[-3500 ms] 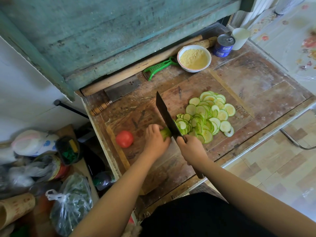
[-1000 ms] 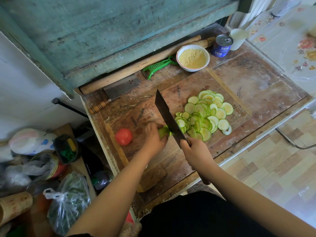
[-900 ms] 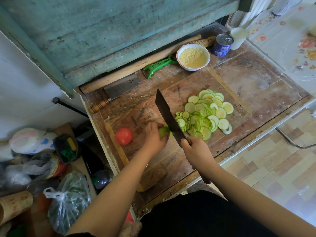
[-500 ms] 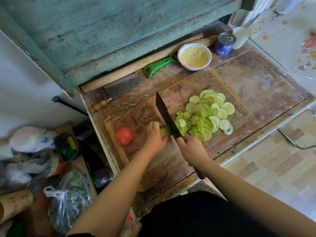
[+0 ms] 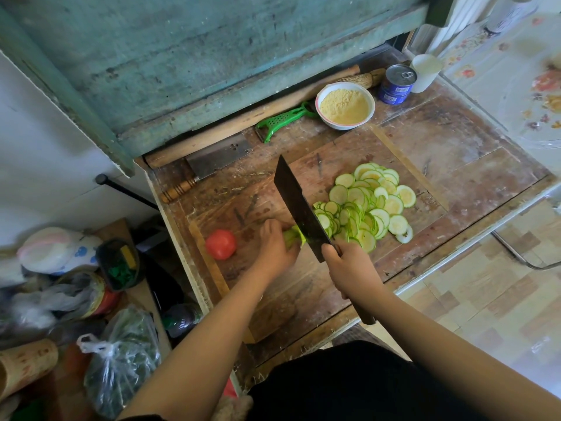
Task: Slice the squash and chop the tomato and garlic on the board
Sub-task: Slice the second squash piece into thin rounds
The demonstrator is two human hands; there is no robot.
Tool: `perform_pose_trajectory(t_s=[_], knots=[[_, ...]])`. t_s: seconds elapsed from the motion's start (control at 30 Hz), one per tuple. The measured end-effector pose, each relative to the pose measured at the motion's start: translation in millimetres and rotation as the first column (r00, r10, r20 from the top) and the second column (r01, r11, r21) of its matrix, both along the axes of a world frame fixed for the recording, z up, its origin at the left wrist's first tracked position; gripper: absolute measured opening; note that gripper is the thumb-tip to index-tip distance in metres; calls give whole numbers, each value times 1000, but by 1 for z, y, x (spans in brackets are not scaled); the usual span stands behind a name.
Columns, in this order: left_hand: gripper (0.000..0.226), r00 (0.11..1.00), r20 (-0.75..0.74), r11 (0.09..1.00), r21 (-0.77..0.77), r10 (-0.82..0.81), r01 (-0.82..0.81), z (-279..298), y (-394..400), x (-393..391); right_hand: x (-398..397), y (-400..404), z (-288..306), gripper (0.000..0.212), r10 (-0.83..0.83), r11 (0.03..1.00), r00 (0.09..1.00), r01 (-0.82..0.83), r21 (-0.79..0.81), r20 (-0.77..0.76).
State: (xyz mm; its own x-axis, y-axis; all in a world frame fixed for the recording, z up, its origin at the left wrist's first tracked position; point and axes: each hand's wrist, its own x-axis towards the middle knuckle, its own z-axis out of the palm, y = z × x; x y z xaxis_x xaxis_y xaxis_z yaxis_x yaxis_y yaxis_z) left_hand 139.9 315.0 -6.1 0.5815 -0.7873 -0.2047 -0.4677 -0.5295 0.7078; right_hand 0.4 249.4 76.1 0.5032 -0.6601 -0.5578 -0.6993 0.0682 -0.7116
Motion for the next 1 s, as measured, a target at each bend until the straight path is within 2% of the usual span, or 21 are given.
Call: perform_pose_trajectory(t_s=[0.33,0.73,1.0], knots=[[35,1000,0,1000,-18,5,-5,2,0,0,1,4,-4,39,7,998,1000,-8,-56,-11],[34,1000,-15,1000,-15,14,-14,2,0,-1,0,4,-8,30,28,997,1000,-29,-69,-10],[35,1000,-1,1000,-8,11,-11,0,-2,0,8,5,-15,34,40,993,999,-43,-110,-29]])
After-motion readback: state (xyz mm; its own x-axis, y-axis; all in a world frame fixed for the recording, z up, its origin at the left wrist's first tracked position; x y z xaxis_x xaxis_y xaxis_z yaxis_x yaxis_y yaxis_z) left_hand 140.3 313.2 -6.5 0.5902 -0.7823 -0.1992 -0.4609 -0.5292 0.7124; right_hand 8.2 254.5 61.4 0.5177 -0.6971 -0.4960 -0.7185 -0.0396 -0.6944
